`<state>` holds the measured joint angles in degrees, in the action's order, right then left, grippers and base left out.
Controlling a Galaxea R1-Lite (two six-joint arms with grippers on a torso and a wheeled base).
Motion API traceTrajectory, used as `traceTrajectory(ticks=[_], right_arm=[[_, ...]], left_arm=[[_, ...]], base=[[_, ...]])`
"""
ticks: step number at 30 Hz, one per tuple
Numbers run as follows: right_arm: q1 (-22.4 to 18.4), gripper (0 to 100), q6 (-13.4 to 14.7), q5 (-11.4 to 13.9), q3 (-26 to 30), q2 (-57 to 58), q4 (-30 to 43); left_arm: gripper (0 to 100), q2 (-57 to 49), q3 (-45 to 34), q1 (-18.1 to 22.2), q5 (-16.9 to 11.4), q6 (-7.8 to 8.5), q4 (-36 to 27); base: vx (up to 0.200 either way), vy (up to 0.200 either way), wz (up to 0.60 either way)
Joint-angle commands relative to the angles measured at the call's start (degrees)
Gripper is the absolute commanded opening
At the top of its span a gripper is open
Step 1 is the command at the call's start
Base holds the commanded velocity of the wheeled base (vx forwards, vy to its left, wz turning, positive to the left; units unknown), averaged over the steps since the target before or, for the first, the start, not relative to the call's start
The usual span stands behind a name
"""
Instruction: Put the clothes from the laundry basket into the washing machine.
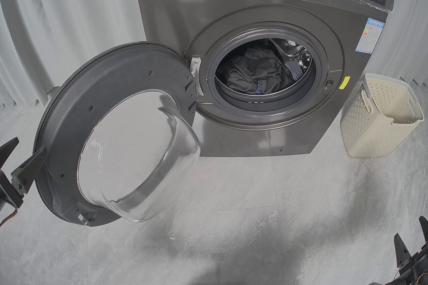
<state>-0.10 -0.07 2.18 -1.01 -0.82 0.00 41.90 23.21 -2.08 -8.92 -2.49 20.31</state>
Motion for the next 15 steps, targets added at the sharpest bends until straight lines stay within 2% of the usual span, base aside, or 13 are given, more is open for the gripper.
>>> traceTrajectory(ticks=[1, 3, 6, 7, 8, 10, 13, 14, 15], right_arm=[[0.0, 100, 0.0, 0.0, 1.0, 0.1, 0.0], [0.0, 100, 0.0, 0.0, 1.0, 0.1, 0.0], [0.0, 100, 0.0, 0.0, 1.0, 0.1, 0.0], [0.0, 100, 0.0, 0.0, 1.0, 0.1, 0.0], [0.0, 100, 0.0, 0.0, 1.0, 0.1, 0.0], [0.0, 100, 0.0, 0.0, 1.0, 0.1, 0.0], [0.0, 100, 0.0, 0.0, 1.0, 0.1, 0.0], [0.0, 100, 0.0, 0.0, 1.0, 0.1, 0.0], [0.0, 100, 0.0, 0.0, 1.0, 0.1, 0.0]], left_arm=[[100, 12.9, 1.8, -0.4, -3.6, 0.03, 3.9], [100, 13.3, 1.7, -0.4, -5.9, -0.06, 4.3], [100, 12.8, 1.2, -1.3, -10.9, -0.15, 4.4], [100, 12.8, 1.2, -1.3, -10.9, -0.15, 4.4], [100, 11.9, 0.9, -3.1, -14.4, -0.15, 4.3], [100, 10.1, 0.3, -5.3, -16.7, -0.24, 4.0], [100, 8.2, -0.1, -10.2, -18.8, -0.59, 3.7], [100, 8.2, -0.1, -10.2, -18.8, -0.59, 3.7], [100, 7.6, -0.1, -13.5, -18.8, -0.94, 3.6]], base=[[0.000, 0.000, 0.00], [0.000, 0.000, 0.00], [0.000, 0.000, 0.00], [0.000, 0.000, 0.00], [0.000, 0.000, 0.00], [0.000, 0.000, 0.00], [0.000, 0.000, 0.00], [0.000, 0.000, 0.00], [0.000, 0.000, 0.00]])
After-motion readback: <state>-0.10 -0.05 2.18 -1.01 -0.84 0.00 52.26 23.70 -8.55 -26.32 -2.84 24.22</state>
